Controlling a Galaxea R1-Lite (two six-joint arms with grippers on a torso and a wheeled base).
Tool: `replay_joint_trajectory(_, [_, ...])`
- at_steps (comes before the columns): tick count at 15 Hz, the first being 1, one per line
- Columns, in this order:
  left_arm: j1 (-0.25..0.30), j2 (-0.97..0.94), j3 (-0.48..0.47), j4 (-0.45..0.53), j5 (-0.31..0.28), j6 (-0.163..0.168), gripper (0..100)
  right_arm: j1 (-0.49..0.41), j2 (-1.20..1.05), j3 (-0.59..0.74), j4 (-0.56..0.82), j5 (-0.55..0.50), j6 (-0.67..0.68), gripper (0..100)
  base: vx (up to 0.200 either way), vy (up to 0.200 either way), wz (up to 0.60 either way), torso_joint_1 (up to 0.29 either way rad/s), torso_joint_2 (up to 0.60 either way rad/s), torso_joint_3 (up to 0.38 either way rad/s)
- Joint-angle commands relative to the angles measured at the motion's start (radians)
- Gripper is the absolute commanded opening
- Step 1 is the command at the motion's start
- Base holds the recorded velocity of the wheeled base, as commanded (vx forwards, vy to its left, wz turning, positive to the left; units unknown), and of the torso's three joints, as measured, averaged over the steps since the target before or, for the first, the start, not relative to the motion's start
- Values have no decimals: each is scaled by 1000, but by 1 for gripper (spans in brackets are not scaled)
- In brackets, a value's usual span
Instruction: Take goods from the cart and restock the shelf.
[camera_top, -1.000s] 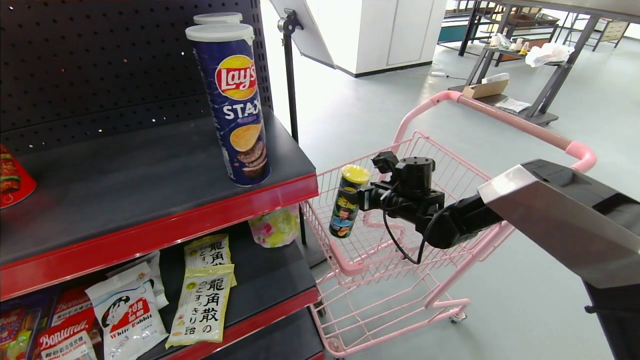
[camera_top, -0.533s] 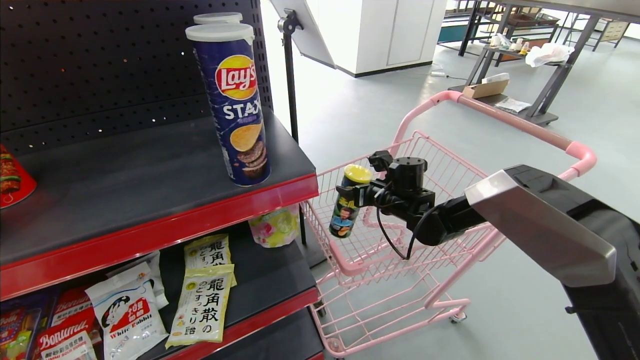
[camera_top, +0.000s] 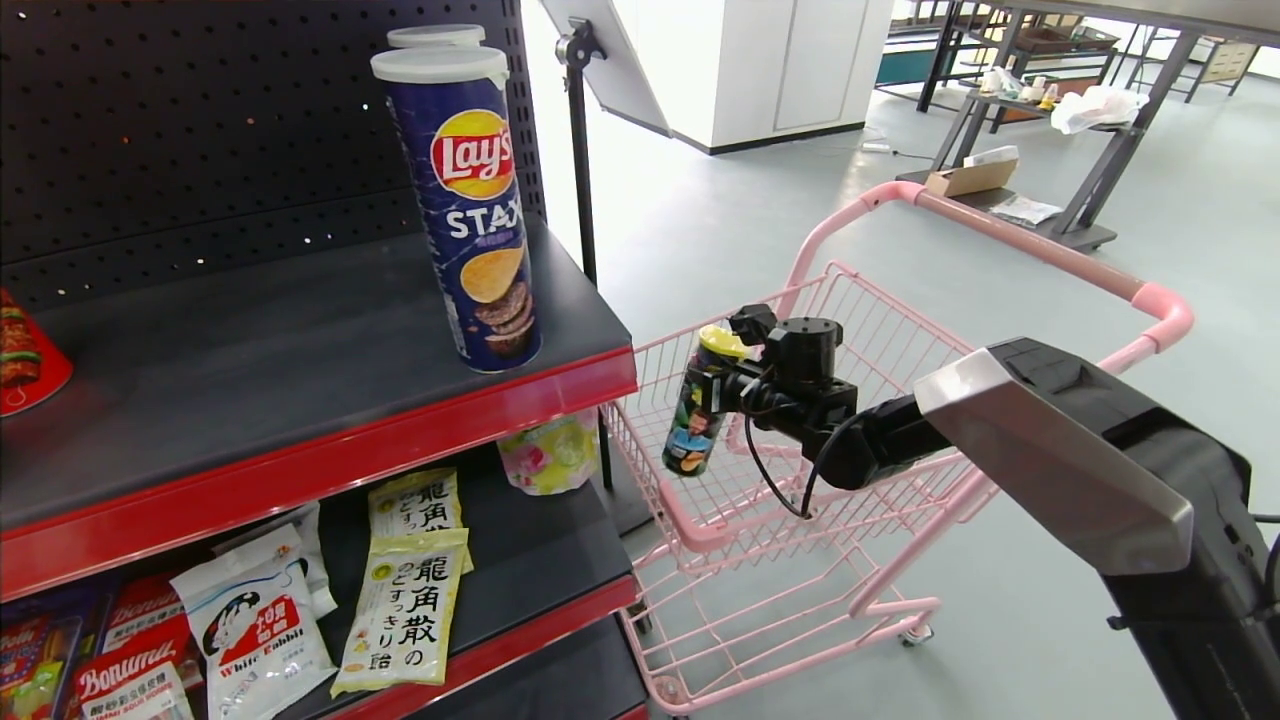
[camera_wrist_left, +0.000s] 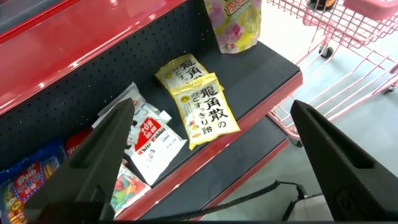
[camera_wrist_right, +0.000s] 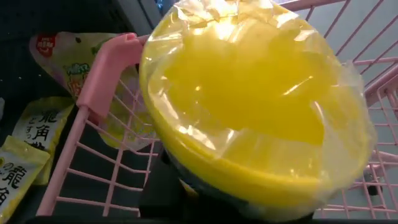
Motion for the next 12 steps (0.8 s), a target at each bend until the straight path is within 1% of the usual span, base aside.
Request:
replay_joint_trajectory(1, [0,5,-1,0,-1,0,100,6,-63,29,8,1,0,0,0,0,0,0,0,0])
replay_joint_trajectory(2, [0,7,-3,0,-1,0,100,7,-97,45,22,1,-2,0,0,0,0,0,0,0])
replay_joint_trajectory(3, [0,7,-7,0,-2,0,100,10,-181,98,45,1,-3,0,0,0,0,0,0,0])
replay_joint_trajectory(4, [0,7,-11,0,-2,0,100,15,-223,125,55,1,-5,0,0,0,0,0,0,0])
replay_joint_trajectory(7, [0,56,-63,0,-4,0,100,24,-554,335,135,-6,-45,0,0,0,0,0,0,0])
replay_joint_trajectory(8, [0,82,-81,0,-1,0,100,24,-660,391,177,-41,-69,0,0,0,0,0,0,0])
replay_joint_trajectory(10, [0,145,-118,0,1,0,100,24,-867,482,309,-133,-126,0,0,0,0,0,0,0])
replay_joint_trajectory(12, [-2,193,-119,-6,-5,0,100,24,-1054,557,482,-148,-127,0,0,0,0,0,0,0])
